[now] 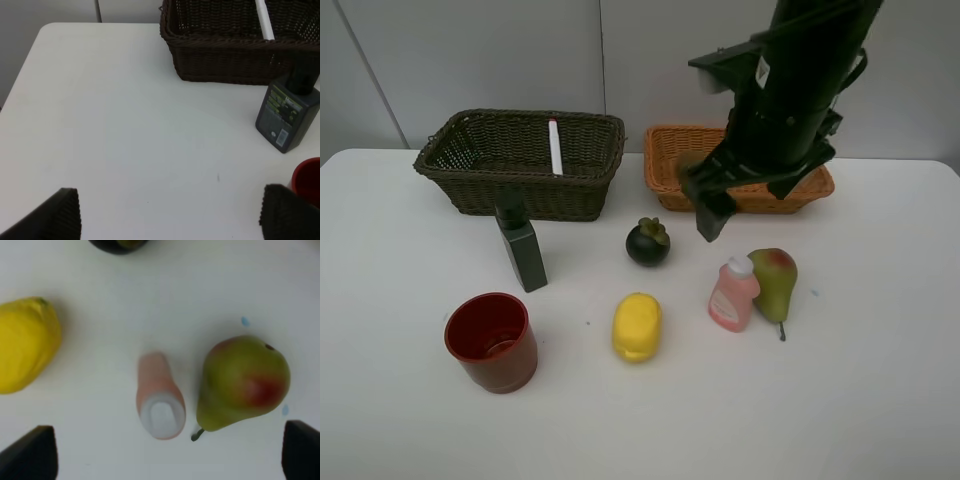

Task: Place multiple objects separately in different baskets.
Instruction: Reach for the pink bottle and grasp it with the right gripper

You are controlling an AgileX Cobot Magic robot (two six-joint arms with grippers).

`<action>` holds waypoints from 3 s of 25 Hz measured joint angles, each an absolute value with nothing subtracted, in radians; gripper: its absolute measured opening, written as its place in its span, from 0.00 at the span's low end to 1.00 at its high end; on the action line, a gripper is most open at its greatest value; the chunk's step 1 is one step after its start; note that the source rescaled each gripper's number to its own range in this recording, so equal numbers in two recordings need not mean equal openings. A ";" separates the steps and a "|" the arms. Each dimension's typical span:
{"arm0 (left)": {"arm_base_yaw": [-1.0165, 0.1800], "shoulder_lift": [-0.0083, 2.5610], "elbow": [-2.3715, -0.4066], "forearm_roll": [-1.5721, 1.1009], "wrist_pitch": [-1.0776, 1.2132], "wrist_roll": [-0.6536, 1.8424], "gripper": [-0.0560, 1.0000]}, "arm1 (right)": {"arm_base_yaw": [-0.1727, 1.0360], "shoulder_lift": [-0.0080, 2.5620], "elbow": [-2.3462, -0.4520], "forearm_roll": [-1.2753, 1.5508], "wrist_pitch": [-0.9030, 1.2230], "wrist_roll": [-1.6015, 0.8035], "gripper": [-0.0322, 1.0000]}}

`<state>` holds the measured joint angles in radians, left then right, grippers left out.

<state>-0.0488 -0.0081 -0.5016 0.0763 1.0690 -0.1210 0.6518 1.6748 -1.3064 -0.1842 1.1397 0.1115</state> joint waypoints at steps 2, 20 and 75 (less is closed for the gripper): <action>-0.049 -0.008 -0.502 0.076 1.069 -0.121 0.94 | 0.652 1.674 -1.267 -0.174 1.120 0.097 0.98; -0.049 -0.008 -0.502 0.076 1.069 -0.121 0.94 | 0.652 1.675 -1.024 -0.137 0.825 -0.129 0.98; -0.049 -0.008 -0.502 0.076 1.069 -0.121 0.94 | 0.619 1.764 -0.905 -0.137 0.568 -0.130 0.25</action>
